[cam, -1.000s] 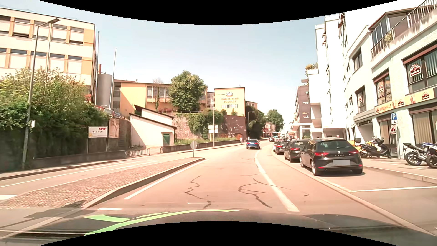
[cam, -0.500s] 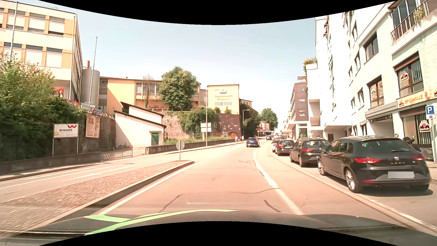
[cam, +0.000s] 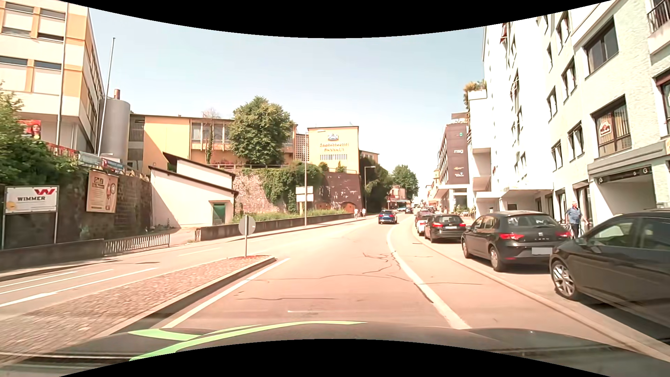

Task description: Follow the waypoints while adhering to traffic rules and regulations

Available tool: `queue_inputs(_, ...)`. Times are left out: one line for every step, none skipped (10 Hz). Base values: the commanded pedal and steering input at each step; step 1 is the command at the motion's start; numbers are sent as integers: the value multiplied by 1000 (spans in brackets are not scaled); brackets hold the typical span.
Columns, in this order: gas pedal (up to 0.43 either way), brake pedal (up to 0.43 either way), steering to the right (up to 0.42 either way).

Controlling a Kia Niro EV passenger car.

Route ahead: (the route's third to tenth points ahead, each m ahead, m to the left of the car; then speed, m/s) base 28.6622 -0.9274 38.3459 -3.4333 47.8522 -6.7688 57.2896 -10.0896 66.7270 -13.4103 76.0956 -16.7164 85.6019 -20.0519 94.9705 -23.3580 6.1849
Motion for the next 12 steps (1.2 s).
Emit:
queue_inputs(130, 0, 40)
queue_inputs(130, 0, 40)
queue_inputs(130, 0, 40)
queue_inputs(118, 0, 39)
queue_inputs(118, 0, 38)
queue_inputs(118, 0, 38)
queue_inputs(118, 0, 38)
queue_inputs(118, 0, 37)
queue_inputs(118, 0, 36)
queue_inputs(118, 0, 35)
queue_inputs(110, 0, 35)
queue_inputs(110, 0, 35)
